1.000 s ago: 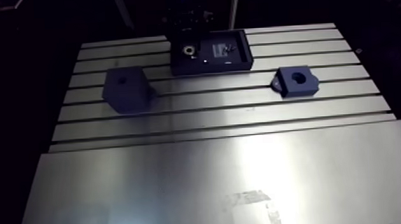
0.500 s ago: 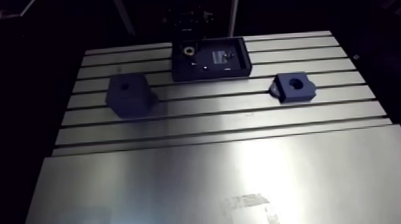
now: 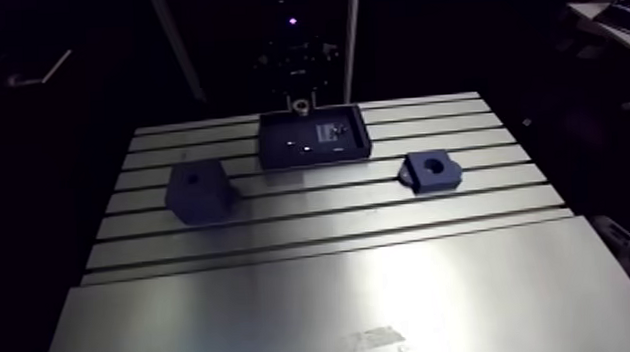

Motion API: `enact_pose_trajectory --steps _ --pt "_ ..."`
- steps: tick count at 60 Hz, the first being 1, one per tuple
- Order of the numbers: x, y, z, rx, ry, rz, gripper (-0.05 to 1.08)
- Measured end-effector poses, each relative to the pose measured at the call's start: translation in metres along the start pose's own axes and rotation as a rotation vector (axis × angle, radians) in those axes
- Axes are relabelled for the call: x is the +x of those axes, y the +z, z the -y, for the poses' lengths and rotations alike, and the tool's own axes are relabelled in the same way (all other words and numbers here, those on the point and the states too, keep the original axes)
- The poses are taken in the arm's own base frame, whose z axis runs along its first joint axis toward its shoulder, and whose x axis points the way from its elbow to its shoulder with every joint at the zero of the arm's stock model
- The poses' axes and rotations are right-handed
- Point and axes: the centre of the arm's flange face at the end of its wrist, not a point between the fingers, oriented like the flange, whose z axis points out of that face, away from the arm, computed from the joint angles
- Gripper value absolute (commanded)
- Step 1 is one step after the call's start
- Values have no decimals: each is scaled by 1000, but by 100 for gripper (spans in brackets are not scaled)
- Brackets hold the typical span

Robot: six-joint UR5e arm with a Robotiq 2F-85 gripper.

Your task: Pick up the bearing and press it into the housing until flush.

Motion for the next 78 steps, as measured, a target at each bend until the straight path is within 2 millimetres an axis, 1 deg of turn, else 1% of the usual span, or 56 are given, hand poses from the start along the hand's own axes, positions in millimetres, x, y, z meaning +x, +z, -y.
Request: enact_pose_trajectory --steps 14,20,40,53,61,78 --pt "-9 -14 -21 -1 16 -2 73" --pt "-13 -18 -33 -1 25 -2 73" --pt "-28 -15 -94 2 37 8 74" --pt "-43 -14 -129 -3 32 -8 74" --pt "-52 -11 -142 -3 36 -8 74" --pt "-72 -9 -159 -1 39 -2 75"
